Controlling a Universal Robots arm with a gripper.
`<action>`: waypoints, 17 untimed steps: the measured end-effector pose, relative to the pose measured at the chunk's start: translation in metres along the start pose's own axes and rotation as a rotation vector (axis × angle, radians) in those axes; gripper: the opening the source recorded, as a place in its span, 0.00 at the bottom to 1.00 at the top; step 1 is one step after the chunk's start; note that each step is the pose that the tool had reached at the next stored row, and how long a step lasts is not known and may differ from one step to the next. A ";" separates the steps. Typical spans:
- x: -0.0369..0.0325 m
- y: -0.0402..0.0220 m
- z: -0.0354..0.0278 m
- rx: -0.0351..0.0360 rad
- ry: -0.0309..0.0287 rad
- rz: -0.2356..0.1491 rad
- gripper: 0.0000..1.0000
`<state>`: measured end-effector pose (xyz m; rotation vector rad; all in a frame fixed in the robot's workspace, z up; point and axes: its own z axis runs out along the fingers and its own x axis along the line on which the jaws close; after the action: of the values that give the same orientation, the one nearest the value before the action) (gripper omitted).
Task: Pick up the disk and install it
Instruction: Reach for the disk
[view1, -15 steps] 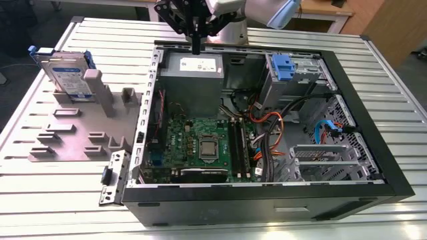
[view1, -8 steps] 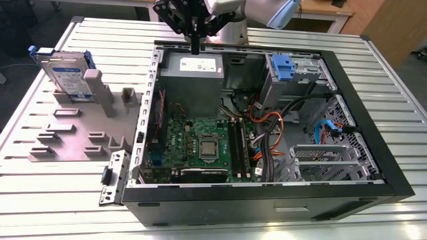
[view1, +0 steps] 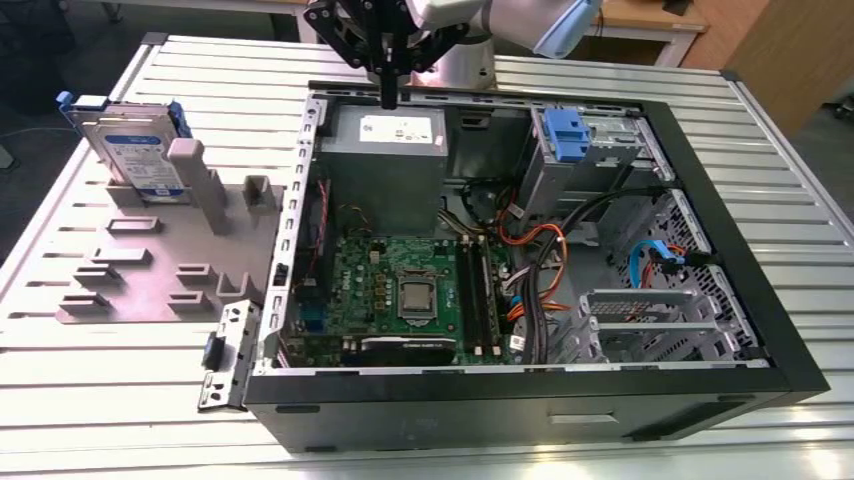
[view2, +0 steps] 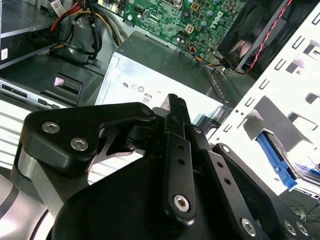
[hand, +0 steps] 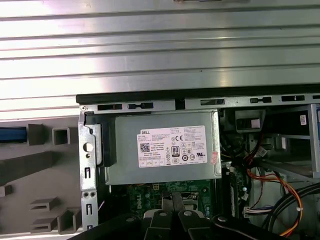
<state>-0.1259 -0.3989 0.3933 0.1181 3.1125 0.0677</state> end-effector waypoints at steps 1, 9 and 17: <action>0.0003 0.0000 0.0000 0.0000 0.0000 0.000 0.11; 0.0022 -0.0002 -0.0001 0.0000 0.0000 0.000 0.11; 0.0046 -0.0004 -0.0001 0.0000 0.0000 0.000 0.11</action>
<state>-0.1305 -0.3989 0.3933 0.1180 3.1125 0.0677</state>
